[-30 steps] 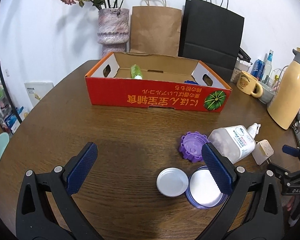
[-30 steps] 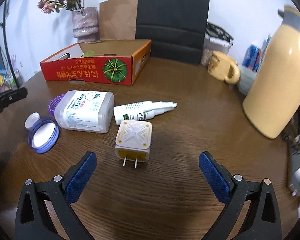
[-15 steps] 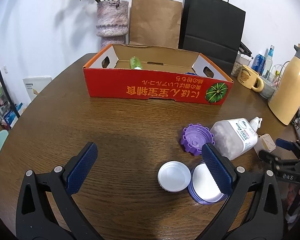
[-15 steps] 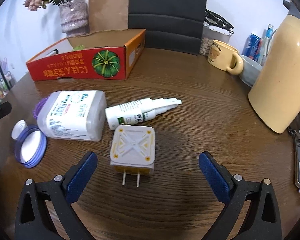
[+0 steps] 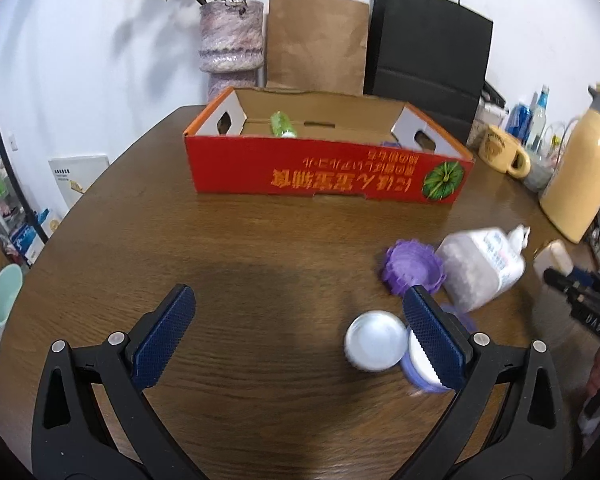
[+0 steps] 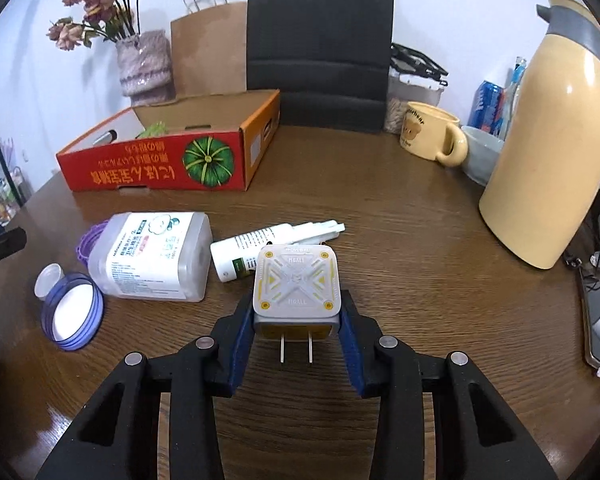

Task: Organize rigid objects
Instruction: 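Grasp the small white cap with the left gripper while the right gripper holds the plug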

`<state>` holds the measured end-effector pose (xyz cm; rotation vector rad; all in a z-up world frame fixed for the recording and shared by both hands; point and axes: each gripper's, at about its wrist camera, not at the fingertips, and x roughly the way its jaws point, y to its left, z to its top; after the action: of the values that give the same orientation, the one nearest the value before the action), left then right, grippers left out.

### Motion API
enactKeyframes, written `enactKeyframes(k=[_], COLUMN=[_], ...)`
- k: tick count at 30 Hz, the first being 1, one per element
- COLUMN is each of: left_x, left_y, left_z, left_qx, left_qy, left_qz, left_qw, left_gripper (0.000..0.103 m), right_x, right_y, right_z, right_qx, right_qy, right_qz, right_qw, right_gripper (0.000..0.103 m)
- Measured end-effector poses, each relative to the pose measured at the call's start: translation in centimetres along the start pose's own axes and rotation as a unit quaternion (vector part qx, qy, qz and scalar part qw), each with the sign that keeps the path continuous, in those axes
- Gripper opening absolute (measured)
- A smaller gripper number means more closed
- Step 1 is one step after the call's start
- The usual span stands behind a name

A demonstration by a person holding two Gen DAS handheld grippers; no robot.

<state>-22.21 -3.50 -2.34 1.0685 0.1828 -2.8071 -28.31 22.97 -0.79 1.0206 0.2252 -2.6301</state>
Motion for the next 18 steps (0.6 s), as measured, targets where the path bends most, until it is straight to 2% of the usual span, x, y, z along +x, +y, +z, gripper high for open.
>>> enactKeyframes(k=[7,12,18], left_x=[0.9,2.0,3.4], left_y=[-0.8,-2.0,-2.3], left_z=[-1.7,-2.2,-2.4], left_qx=[0.039,0.061,0.059], left_qy=[0.047,0.066,0.086], left_qz=[-0.027,-0.018,-0.001], left_qw=[0.9978,0.9958,0.9946], left_gripper=[0.103,0.103,0.103], right_x=[-0.6,-0.7,-0.8], right_y=[0.5,0.7,0.9], right_z=[-0.2,-0.4,-0.4], right_qx=[-0.003,-0.005,-0.009], right_qy=[-0.008,-0.009,-0.009], right_qz=[-0.001,-0.002,-0.002], right_qw=[1.000,1.000,1.000], right_gripper=[0.043,0.043,0.043])
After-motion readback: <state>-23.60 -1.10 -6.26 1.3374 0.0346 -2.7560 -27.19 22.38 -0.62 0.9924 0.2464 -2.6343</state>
